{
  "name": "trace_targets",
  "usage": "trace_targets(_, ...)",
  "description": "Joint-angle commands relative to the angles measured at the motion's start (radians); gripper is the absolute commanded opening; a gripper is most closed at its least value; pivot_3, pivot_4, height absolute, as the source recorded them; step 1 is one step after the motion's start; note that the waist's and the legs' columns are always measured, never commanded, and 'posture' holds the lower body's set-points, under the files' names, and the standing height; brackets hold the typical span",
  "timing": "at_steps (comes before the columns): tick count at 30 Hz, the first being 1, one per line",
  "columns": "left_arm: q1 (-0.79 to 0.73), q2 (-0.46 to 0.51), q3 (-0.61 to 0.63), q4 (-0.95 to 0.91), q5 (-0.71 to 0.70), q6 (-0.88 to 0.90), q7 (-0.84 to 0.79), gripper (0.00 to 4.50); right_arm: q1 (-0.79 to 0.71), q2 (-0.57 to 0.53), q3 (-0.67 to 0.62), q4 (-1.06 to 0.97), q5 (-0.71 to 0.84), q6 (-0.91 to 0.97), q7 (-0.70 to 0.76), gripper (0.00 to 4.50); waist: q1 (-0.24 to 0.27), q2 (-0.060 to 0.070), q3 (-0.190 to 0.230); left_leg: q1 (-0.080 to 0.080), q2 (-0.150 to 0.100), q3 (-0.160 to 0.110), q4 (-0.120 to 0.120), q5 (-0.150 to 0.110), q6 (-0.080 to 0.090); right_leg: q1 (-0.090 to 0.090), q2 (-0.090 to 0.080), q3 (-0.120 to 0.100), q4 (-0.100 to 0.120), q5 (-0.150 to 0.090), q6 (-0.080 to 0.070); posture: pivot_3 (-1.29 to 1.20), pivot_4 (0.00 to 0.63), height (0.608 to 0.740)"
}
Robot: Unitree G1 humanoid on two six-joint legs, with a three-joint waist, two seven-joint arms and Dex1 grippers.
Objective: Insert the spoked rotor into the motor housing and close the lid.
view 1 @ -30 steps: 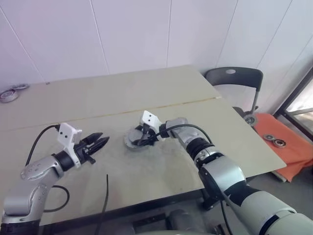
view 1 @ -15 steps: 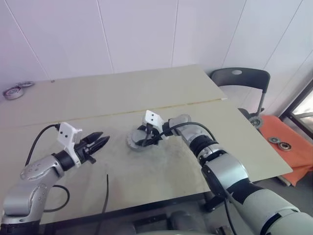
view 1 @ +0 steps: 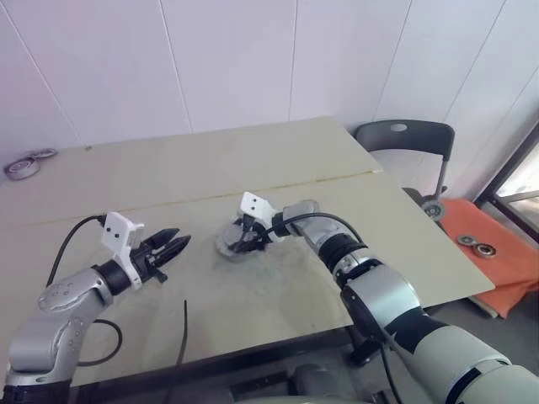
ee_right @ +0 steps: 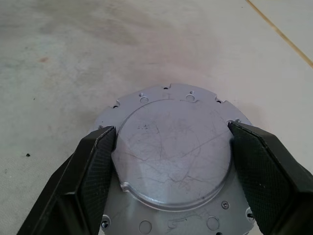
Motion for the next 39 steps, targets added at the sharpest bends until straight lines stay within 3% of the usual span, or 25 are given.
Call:
trace_targets(1,-0.005,0.0,0.017,-0.038,-0.008,-0.011,0.008,1.7,0.075,-0.035,0.068,0.131,-0.097,0.075,-0.024,3.27,-0.006,0.001,-0.001,0.0,0.0,0.0,0.0,0.0,0.0,0.0,0.0,0.0,0.0,0.0,0.0,0.0,0.0,0.74)
trace_targets(6,-0.002,0.004,0.02,-0.037,-0.011,-0.009,0.003,1.7,0.097,-0.061,0.073,0.127,-0.094,0.05,0.073,3.27,-0.004,0.005,-0.003,-0.001,-0.002,-0.002,-0.001,0.0,0.001,0.001,-0.001,0.0,-0.001,0.0,0.0,0.0,0.0,0.74)
trace_targets(15,-0.008,0.011,0.022,-0.036,-0.014,-0.002,-0.002,1.7,0.086,-0.063,-0.015,0.133,-0.024,0.101,0.084,3.27,0.013,0.005,-0.006,-0.002,-0.003,-0.002,-0.002,0.0,0.0,0.0,-0.002,0.0,-0.002,-0.001,0.002,0.0,0.0,0.74)
trace_targets(18,-0.011,0.012,0.019,-0.037,-0.014,0.0,-0.002,1.7,0.071,-0.073,-0.037,0.13,-0.001,0.117,0.168,3.27,0.016,0.005,-0.006,-0.003,-0.003,-0.002,-0.002,0.0,0.0,0.0,-0.002,0.0,-0.003,-0.001,0.002,0.0,0.0,0.74)
trace_targets(24,-0.008,0.008,0.019,-0.04,-0.015,0.0,-0.002,1.7,0.036,-0.082,-0.11,0.124,0.066,0.171,0.256,3.27,0.018,0.002,-0.007,-0.018,-0.003,-0.003,-0.002,-0.001,-0.001,-0.01,-0.002,-0.001,-0.003,-0.001,0.004,0.0,0.0,0.74)
trace_targets(34,-0.003,0.002,0.019,-0.042,-0.013,-0.004,0.002,1.7,0.032,-0.059,-0.111,0.116,0.05,0.156,0.213,3.27,0.016,0.003,-0.007,-0.019,-0.003,-0.003,-0.003,-0.003,-0.001,-0.011,-0.002,-0.001,-0.003,-0.004,0.006,0.0,0.0,0.74)
trace_targets(39,0.0,0.002,0.019,-0.043,-0.013,-0.004,0.002,1.7,-0.005,-0.034,-0.183,0.11,0.12,0.218,0.209,3.27,0.014,0.002,-0.006,-0.017,-0.003,-0.003,-0.002,-0.003,-0.001,-0.01,-0.002,-0.001,-0.002,-0.004,0.005,0.0,0.0,0.74)
